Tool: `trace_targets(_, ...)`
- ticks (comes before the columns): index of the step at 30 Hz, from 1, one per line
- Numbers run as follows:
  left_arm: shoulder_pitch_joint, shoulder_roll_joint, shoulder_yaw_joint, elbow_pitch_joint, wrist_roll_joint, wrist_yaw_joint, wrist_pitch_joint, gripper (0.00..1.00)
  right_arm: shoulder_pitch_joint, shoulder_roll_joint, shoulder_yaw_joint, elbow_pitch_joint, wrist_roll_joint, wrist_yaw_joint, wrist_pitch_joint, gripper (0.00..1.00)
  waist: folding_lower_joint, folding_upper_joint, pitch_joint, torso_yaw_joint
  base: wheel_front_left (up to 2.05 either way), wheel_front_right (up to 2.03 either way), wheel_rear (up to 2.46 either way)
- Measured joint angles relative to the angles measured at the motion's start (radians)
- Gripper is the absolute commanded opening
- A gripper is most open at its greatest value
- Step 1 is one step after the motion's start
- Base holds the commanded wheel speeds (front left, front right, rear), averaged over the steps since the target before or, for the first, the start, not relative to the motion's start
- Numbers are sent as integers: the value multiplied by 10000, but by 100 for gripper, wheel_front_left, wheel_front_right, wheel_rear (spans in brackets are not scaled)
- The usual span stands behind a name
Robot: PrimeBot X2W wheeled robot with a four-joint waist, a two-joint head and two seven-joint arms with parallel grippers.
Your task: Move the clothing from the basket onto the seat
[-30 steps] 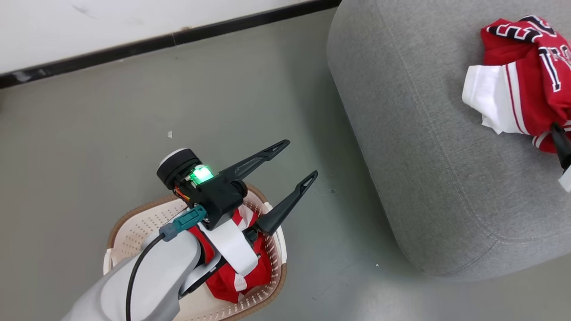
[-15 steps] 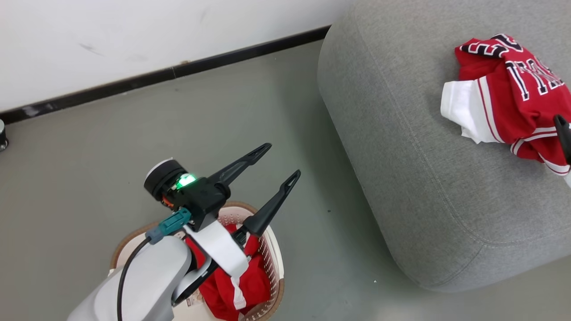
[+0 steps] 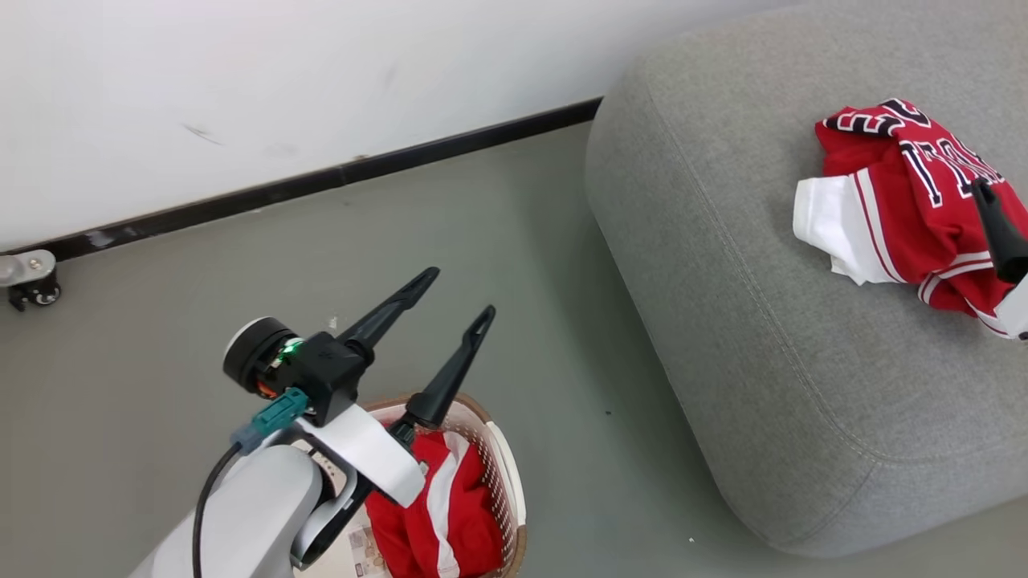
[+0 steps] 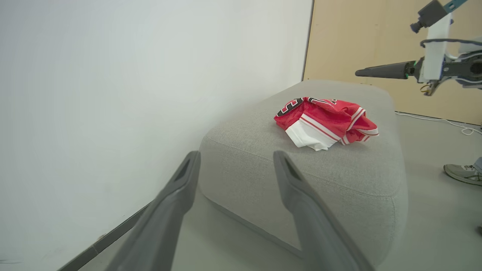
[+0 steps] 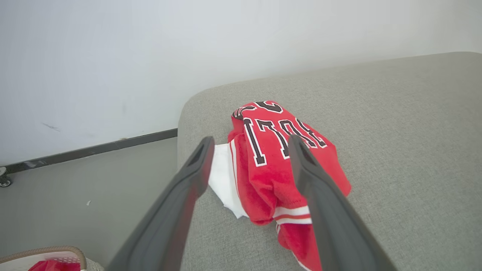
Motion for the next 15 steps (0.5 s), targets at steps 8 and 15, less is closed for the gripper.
trace_targets(8,394,48,453,12,-69,408,-38,100,-4,-178,253,-587,-416,0,-593,100,0,0,-333,392,0,0,0)
trace_targets(15,660,52,828,13,-209,790,-40,100,10,-59,282,-965,-527,0,-782,100,0,0,-592,801,0,0,0)
